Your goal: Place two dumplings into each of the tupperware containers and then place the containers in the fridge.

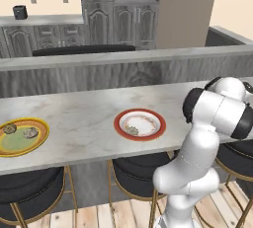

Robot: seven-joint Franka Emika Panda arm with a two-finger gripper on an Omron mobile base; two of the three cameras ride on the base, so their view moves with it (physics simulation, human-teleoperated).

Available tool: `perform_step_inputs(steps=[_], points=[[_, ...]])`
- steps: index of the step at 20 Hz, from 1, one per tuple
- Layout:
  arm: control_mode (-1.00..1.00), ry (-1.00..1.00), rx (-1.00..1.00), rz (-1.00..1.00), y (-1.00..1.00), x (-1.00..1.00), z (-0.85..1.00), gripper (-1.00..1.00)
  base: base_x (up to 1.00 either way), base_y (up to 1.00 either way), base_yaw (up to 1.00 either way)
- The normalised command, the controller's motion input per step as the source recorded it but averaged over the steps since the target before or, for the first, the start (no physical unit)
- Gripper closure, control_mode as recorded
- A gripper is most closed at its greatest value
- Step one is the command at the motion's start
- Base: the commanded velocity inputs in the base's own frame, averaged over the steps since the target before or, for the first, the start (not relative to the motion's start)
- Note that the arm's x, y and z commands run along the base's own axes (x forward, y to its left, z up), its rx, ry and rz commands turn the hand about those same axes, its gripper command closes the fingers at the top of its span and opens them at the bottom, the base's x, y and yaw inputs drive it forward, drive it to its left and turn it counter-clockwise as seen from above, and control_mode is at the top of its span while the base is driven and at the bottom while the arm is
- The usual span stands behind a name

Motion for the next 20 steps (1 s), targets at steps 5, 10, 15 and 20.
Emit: perform_step_inputs(steps=[5, 10, 15, 20], points=[[-1.00, -0.02, -0.15, 0.42, 0.73, -0.73, 0.95, -1.00, 0.00, 0.00, 0.00], [-1.00, -0.05, -0.08, 0.47, 1.00, 0.00, 0.97, -1.00, 0.00, 0.00, 0.00], [-1.00, -0.07, -0.07, 0.38, 1.00, 0.14, 0.28, -1.00, 0.00, 0.00, 0.00], [-1.00, 0.19, -0.17, 0.34, 1.00, 0.00, 0.20, -1.00, 0.00, 0.00, 0.00]])
